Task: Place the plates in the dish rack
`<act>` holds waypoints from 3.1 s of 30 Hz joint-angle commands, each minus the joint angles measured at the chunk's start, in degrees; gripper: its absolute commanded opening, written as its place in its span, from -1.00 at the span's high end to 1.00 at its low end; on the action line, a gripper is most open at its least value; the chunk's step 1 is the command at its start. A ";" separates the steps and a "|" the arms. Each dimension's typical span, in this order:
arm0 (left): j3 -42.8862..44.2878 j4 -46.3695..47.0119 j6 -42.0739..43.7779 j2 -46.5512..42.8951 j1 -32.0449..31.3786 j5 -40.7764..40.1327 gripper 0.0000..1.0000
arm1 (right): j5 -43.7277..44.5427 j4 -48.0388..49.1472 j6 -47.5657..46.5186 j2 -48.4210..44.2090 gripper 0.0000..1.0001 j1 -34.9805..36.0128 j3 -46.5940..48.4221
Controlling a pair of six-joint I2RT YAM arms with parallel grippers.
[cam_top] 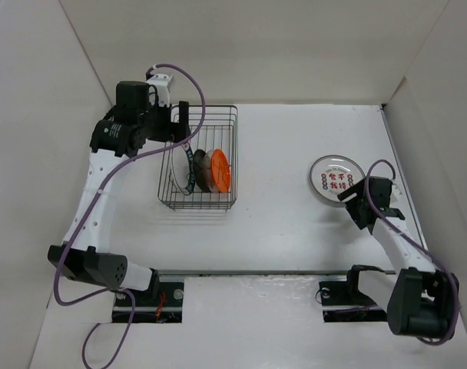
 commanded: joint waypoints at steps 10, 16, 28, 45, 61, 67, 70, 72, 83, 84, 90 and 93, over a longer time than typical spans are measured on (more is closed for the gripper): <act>9.36 -0.40 1.56 2.87 -0.05 5.79 -1.00 | 0.78 11.92 3.19 16.79 -0.40 -0.88 1.83; 9.88 -0.40 1.56 4.01 -0.05 6.32 -1.00 | 0.24 11.93 4.42 21.36 -0.08 -0.88 4.38; 9.54 -0.84 1.56 4.63 -0.05 4.57 -1.00 | -0.99 6.65 4.42 29.53 1.00 -1.93 10.97; 24.30 0.65 3.14 12.80 -1.19 21.50 -1.00 | -18.77 33.18 -7.60 3.34 1.00 0.08 9.47; 23.07 3.64 7.54 25.02 -9.98 43.41 -1.00 | -39.92 49.98 -16.24 4.22 1.00 17.57 18.36; 20.96 3.64 8.86 25.02 -12.36 41.03 -0.44 | -41.15 54.11 -14.30 5.89 1.00 18.10 18.97; 20.43 3.64 9.38 24.49 -12.36 41.56 0.68 | -41.77 54.64 -13.77 7.03 1.00 18.10 19.50; 20.43 3.64 9.38 23.97 -12.36 42.18 1.00 | -42.46 54.64 -13.24 7.65 1.00 18.10 20.11; 11.74 10.32 -0.89 5.37 -6.04 8.04 1.00 | -30.54 42.53 -17.01 7.66 -0.98 18.10 20.73; 11.12 10.93 -0.90 3.59 -6.03 3.03 1.00 | -29.30 39.38 -17.55 7.66 -0.98 18.10 21.43; 5.32 11.82 -0.90 -7.14 -5.50 -35.04 1.00 | -26.56 33.55 -19.66 8.97 -0.98 18.10 22.58; 1.73 11.82 -1.42 -9.43 -4.98 -43.67 1.00 | -26.56 33.55 -20.19 10.11 -0.98 18.10 22.58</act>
